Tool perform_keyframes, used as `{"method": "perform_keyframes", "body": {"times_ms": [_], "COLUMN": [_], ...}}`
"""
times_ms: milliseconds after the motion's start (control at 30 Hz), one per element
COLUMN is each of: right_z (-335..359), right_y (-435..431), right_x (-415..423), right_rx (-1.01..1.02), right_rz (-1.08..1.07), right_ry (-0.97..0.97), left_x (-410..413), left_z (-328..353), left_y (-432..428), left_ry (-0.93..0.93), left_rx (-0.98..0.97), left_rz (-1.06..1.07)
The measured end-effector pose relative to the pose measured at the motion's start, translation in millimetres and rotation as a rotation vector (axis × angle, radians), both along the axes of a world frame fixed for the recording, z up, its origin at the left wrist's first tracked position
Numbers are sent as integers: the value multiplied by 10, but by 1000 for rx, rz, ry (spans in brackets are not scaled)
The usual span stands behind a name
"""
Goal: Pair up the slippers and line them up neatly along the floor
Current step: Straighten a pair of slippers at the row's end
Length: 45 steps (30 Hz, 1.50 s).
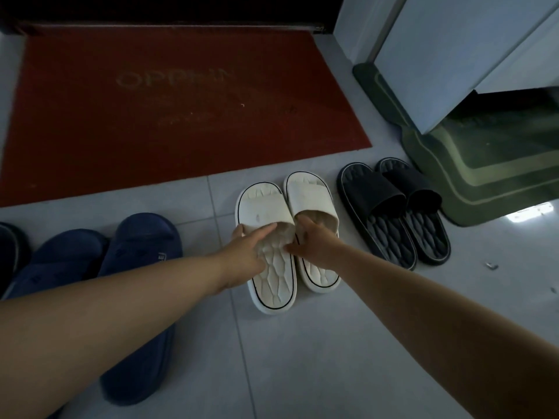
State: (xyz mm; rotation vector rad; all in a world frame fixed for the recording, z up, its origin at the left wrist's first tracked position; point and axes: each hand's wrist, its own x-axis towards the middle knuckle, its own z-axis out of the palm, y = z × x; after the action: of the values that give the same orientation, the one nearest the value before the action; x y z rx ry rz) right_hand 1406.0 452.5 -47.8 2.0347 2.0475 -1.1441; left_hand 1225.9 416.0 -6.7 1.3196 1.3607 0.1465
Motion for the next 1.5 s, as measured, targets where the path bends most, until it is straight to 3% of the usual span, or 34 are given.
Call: {"method": "perform_keyframes", "body": {"times_ms": [133,233,300,367,533,600,700,933,1167,1500], "right_z": [55,145,239,347,418,359,295,293,301,201], "right_y": [-36,-165,-322,-476,-695,-680,-591,-628,-370,-195], "right_x": [-48,-212,-411,-686,-1506,-1772,-2009,-1870,-1692,-1742], "right_rx": [-22,19,141,250,44,-48,-135,30,153,204], "right_rz": [-28,-227,-277,-94,400,420,237,116,-3,-36], "right_ry": [-64,-194,-179,-83,117,158,276,185,93,82], "left_x": [-161,-505,-880,-1315,-2162,-2317,-2458,-2449,-2027,-2077], "left_z": [58,197,303,363,298,249,175,159,132,112], "left_y": [-23,63,145,159,-166,-282,-395,-377,-5,52], "left_ry": [-91,-94,107,328,606,742,877,814,818,792], "left_rx": [7,13,148,273,27,-65,-78,200,257,214], "left_rz": [-21,-32,-110,-185,-350,-448,-500,-305,-219,-206]}}
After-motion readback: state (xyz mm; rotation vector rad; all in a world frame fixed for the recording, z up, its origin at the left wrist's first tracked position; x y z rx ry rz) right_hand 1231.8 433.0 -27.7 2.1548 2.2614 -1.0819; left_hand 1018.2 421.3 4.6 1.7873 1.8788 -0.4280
